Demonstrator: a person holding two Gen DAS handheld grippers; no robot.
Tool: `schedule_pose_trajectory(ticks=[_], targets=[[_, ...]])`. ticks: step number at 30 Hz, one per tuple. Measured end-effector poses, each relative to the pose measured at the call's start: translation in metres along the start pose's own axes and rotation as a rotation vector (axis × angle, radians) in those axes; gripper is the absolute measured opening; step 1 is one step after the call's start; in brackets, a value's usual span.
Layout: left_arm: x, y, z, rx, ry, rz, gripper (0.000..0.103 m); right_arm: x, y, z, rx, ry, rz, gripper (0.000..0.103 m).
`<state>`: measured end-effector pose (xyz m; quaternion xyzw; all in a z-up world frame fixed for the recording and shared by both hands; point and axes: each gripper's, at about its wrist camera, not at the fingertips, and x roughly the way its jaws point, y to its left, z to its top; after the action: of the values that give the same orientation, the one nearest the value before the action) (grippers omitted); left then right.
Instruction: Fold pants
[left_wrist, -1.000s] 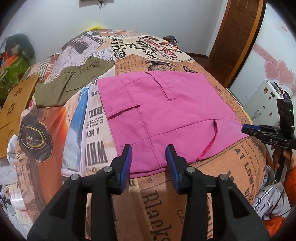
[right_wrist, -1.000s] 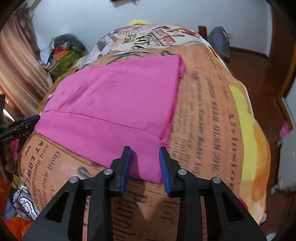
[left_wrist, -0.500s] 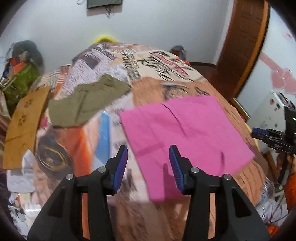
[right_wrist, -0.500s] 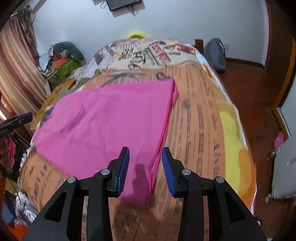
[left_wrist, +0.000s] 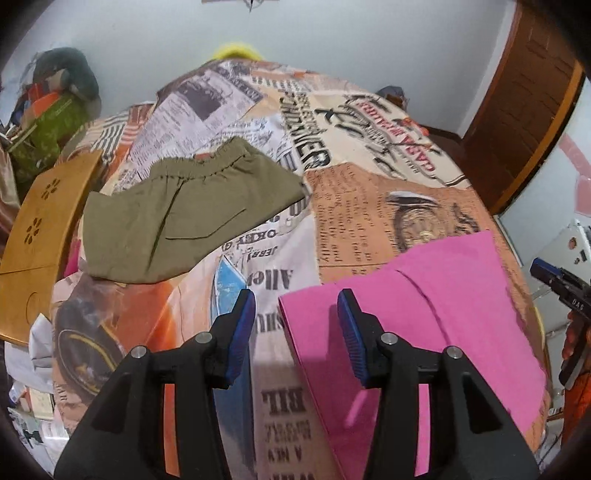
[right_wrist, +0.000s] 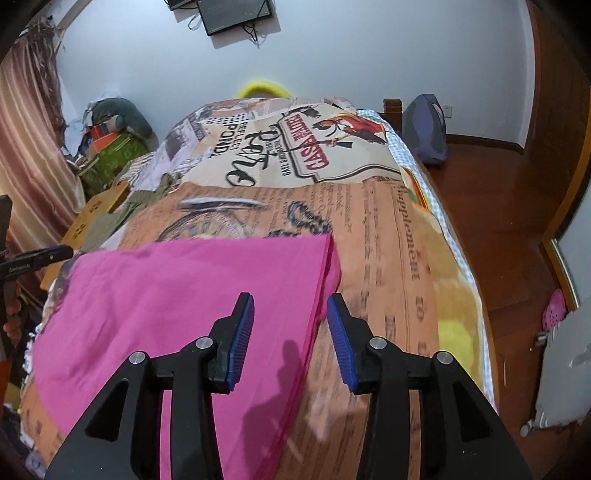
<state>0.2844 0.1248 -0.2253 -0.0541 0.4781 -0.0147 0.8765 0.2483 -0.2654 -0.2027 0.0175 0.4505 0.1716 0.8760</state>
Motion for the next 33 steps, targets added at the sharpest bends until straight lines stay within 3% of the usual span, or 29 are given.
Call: schedule_pose_trajectory(ticks=[8, 11, 15, 17, 19, 20, 21, 27, 33], targets=[[0.037, 0.000, -0.012, -0.003, 0.080, -0.021, 0.043, 0.049, -0.010, 0.017, -0.014, 0.048, -0.006, 0.038], [0.037, 0.000, -0.017, -0.006, 0.059, -0.016, 0.043, 0.066, -0.014, 0.020, -0.012, 0.063, -0.009, 0.038], [0.035, -0.003, -0.016, -0.010, 0.057, -0.043, 0.026, 0.076, -0.019, 0.020, 0.002, 0.068, 0.002, 0.038], [0.033, -0.011, -0.015, 0.028, 0.041, -0.002, 0.019, 0.077, -0.019, 0.020, 0.006, 0.053, 0.016, 0.038], [0.032, -0.018, -0.014, 0.053, 0.026, 0.026, 0.015, 0.077, -0.017, 0.020, -0.003, 0.053, 0.019, 0.032], [0.031, -0.020, -0.014, 0.060, 0.020, 0.034, 0.013, 0.078, -0.015, 0.020, -0.012, 0.059, 0.021, 0.015], [0.030, -0.022, -0.013, 0.066, 0.013, 0.043, 0.011, 0.080, -0.014, 0.020, -0.019, 0.065, 0.015, 0.006], [0.020, -0.019, -0.012, 0.073, -0.033, 0.073, 0.007, 0.082, -0.016, 0.022, -0.041, 0.055, -0.029, 0.003], [0.031, -0.008, -0.019, 0.075, 0.004, 0.085, 0.008, 0.087, -0.017, 0.023, -0.039, 0.071, -0.035, 0.003]])
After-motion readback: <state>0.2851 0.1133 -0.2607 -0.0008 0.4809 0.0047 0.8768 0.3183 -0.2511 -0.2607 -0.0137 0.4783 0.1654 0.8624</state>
